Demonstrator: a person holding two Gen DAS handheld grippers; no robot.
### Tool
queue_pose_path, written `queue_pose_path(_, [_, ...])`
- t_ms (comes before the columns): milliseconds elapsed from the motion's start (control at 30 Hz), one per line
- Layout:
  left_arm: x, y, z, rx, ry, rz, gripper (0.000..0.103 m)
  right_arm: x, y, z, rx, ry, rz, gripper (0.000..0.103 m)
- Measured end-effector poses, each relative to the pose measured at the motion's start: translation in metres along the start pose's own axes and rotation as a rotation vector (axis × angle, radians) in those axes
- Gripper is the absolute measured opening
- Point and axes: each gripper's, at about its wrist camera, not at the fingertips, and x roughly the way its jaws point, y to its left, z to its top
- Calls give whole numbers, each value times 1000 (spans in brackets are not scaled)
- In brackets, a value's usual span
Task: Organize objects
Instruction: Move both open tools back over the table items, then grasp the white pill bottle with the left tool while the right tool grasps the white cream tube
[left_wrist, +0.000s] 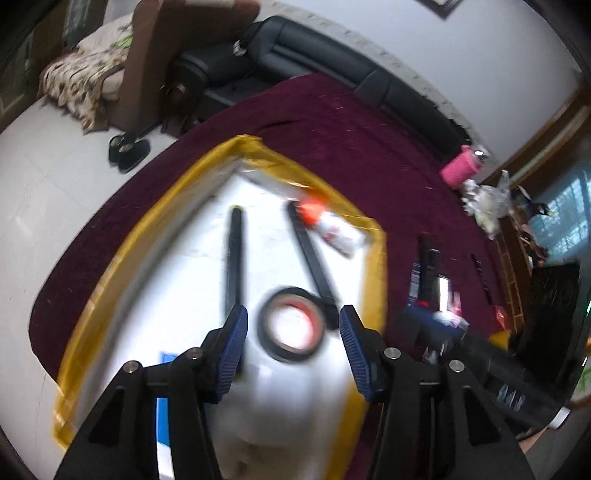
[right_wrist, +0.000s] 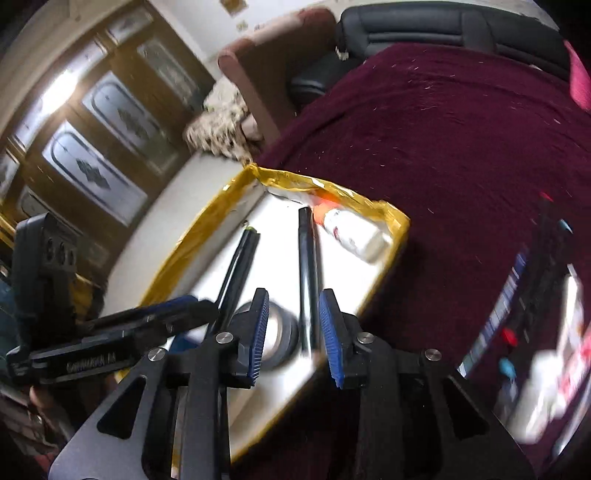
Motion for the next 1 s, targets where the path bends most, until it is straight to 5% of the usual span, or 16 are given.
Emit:
queue_pose_path(100, [0,-31,-11,56,8,-28,52,-31,-7,-37,15,-23,47,29])
queue_pose_path(333, [23,-99,-40,187,99,-66,52,-89,-53,-101,84,-105,-50,29])
queue_pose_path(633, [50,-153,-61,280,160,-31,52,-137,-143,-100,277,-220,-341,28])
queue_pose_path(1000, [95,-197,-53,356,195,10,52,-110,-167,-80,336,-171,-427,33])
